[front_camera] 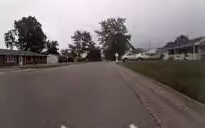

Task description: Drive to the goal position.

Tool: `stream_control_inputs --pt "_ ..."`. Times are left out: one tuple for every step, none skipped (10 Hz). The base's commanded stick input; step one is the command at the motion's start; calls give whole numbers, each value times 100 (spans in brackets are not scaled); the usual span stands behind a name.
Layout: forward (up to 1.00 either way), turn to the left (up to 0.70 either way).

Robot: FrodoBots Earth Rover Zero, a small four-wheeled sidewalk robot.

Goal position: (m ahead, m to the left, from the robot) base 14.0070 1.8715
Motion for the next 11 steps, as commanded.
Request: stream_control_inputs --pt "100 -39" --pt "100 0" --pt "100 0" --pt "100 0" --pt "100 0" --pt "100 0" --pt "100 0" --pt "100 0" --pt "100 0" --pt "100 0" --pt "100 0"
